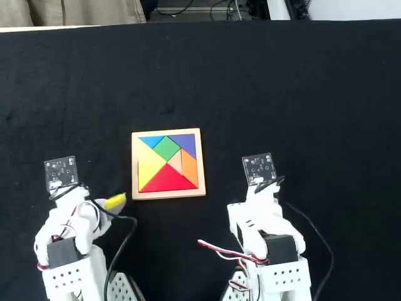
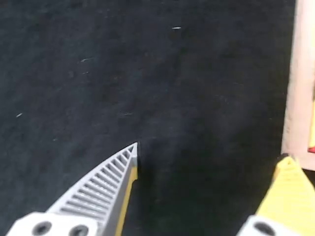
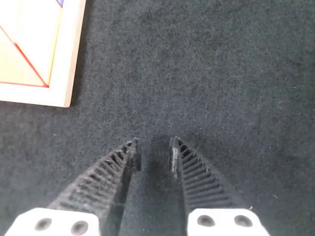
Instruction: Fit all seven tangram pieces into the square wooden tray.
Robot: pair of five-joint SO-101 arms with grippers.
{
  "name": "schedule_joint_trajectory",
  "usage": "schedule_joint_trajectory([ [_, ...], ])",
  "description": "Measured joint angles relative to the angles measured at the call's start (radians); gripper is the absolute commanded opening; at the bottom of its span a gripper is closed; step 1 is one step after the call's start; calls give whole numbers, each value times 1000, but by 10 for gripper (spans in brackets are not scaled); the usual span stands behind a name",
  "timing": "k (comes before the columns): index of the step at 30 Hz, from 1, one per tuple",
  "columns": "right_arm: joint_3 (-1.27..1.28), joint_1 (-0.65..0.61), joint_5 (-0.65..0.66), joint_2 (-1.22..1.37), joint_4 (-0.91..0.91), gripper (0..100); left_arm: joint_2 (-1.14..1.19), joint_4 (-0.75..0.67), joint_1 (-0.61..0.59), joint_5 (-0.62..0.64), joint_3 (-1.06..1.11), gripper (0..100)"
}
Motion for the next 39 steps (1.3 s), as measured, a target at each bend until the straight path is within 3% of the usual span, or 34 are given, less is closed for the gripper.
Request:
schedule_joint_trajectory([
  [3, 0, 0, 0, 0, 0, 110, 2, 0, -11, 43, 0, 317],
  [8, 0, 0, 0, 0, 0, 110, 2, 0, -11, 299, 0, 14],
  [11, 0, 0, 0, 0, 0, 110, 2, 0, 37, 428, 0, 87],
  [15, 0, 0, 0, 0, 0, 110, 2, 0, 57, 535, 0, 28],
  [19, 0, 0, 0, 0, 0, 110, 2, 0, 28, 494, 0, 35],
  [29, 0, 0, 0, 0, 0, 110, 2, 0, 31, 176, 0, 35],
  [35, 0, 0, 0, 0, 2, 110, 2, 0, 204, 158, 0, 35],
  [39, 0, 0, 0, 0, 2, 110, 2, 0, 224, 158, 0, 35],
])
